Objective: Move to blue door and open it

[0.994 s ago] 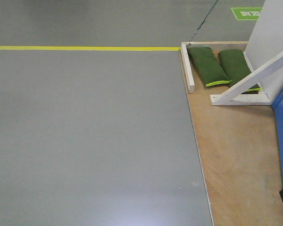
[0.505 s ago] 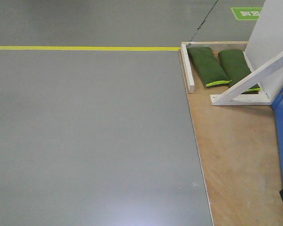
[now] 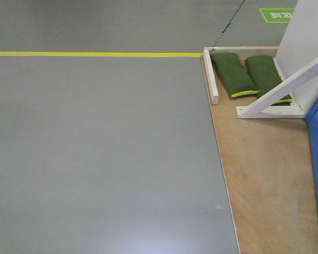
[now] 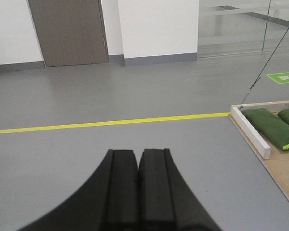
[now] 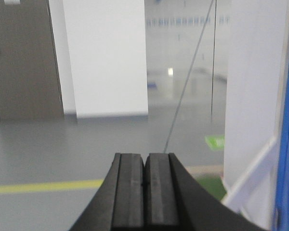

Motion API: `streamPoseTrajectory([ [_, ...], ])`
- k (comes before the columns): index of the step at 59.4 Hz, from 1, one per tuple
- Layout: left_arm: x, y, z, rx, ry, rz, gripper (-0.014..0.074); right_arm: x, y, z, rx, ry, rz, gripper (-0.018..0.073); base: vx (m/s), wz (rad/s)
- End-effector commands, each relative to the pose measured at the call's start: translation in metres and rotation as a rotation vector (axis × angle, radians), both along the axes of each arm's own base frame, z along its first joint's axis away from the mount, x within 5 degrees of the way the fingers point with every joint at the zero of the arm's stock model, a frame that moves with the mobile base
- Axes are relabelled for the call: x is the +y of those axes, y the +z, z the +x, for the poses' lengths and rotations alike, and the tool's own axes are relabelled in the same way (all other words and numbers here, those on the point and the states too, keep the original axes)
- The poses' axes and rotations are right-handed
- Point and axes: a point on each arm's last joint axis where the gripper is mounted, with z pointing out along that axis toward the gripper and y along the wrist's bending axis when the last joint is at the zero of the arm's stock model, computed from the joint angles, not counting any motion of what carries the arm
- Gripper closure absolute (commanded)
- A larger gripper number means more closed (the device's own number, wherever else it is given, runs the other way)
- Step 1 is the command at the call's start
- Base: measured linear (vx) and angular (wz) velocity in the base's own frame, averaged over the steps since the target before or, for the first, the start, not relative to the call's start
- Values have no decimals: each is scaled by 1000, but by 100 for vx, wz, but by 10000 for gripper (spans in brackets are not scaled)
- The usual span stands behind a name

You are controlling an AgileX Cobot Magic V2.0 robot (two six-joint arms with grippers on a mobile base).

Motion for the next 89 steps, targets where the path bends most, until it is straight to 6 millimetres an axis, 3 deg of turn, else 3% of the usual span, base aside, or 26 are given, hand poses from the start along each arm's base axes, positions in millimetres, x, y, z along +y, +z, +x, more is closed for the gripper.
streamPoseTrajectory([
  [1,0,6,0,-91,-6,-4,526,1,15,-5,-218,8,-17,567,0,0],
  [11,0,6,0,-91,-6,-4,526,2,29,-9,-297,21,16,567,0,0],
  [29,0,6,0,-91,-6,-4,526,0,53,-14,-151,-1,37,567,0,0],
  [49,0,6,0,-91,-6,-4,526,-1,117,-33,-25,-30,39,567,0,0],
  [58,0,6,0,-91,-6,-4,526,-2,156,-25,-38,-29,40,567,0,0],
  [71,0,6,0,-91,-6,-4,526,-2,211,4,-176,-13,30,567,0,0],
  [79,0,6,0,-91,-6,-4,526,-2,220,21,-258,-1,23,567,0,0],
  [89,0,6,0,-91,-6,-4,526,-2,220,26,-261,1,22,567,0,0],
])
